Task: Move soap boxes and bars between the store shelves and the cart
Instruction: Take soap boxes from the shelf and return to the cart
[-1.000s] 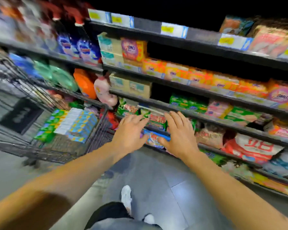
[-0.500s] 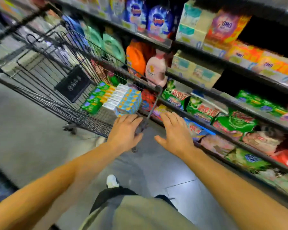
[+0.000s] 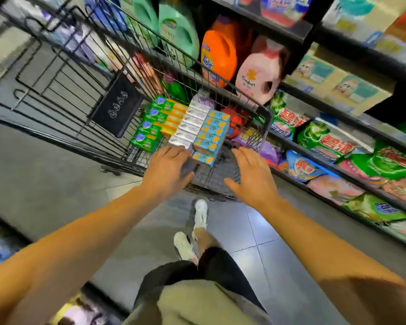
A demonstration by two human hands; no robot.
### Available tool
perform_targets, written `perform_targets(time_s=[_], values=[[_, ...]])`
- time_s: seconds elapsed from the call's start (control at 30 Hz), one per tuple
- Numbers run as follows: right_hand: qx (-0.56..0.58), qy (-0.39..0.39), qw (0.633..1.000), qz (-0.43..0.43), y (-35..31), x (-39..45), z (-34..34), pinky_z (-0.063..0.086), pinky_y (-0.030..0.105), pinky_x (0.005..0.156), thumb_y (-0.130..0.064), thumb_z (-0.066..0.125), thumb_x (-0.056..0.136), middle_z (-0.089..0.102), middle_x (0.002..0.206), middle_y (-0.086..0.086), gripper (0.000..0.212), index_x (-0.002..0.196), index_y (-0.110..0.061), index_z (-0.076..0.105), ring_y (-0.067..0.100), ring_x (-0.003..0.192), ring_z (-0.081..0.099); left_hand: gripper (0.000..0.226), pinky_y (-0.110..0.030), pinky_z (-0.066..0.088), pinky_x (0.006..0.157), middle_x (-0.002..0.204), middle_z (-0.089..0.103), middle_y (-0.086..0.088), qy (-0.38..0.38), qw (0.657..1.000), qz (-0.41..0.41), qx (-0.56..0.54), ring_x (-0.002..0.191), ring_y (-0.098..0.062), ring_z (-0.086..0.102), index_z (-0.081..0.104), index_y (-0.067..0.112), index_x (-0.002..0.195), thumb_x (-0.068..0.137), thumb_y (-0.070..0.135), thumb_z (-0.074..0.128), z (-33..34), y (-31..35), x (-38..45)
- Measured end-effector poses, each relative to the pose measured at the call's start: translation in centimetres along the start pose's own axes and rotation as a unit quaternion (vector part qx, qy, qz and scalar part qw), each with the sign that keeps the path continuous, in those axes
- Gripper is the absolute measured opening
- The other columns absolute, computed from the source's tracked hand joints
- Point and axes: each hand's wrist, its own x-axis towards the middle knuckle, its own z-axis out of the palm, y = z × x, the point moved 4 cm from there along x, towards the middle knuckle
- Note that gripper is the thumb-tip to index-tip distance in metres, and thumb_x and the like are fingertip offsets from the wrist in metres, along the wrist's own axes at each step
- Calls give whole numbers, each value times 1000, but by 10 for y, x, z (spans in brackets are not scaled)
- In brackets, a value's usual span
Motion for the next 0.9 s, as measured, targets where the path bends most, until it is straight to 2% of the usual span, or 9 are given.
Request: perform_targets(time_s=[0.17,0.3,0.47,0.6,0.77,0.9], values=[[-4,-29,1000,2,11,61,29,26,51,118,-43,69,86,36,155,14,81,151,-8,36,37,144,30,51,-46,43,102,133,58,-5,-19,1000,-6,-10,123,-31,52,61,18,127,83,43,65,17,-23,48],[9,-62,998,13,24,104,57,25,50,118,-43,71,86,35,155,14,82,151,-9,36,38,144,29,50,-44,48,92,122,65,-10,-18,1000,-3,-2,110,-36,59,65,12,121,78,34,76,41,-39,88],[27,-93,995,37,40,138,84,21,48,120,-45,69,89,30,158,12,83,153,-11,30,36,146,24,55,-48,41,105,127,62,-10,-80,997,-1,-13,120,-33,54,60,13,127,84,45,70,84,-65,128],[45,-108,992,51,50,153,105,21,45,120,-44,67,90,29,157,12,82,153,-10,29,35,144,25,62,-50,42,102,131,59,-9,-115,993,-4,-30,123,-35,49,58,14,133,83,48,70,119,-81,151],[66,-109,988,85,60,173,134,18,37,120,-44,64,91,28,157,7,79,154,-13,28,28,144,23,57,-47,44,98,120,62,-7,-144,989,29,-30,114,-33,52,63,16,124,75,44,75,167,-89,178],[100,-90,985,110,66,180,151,20,37,119,-39,68,89,32,155,8,77,151,-12,33,28,143,25,58,-49,40,99,118,60,-9,-123,991,58,-18,113,-37,51,64,14,121,70,36,81,193,-92,192]])
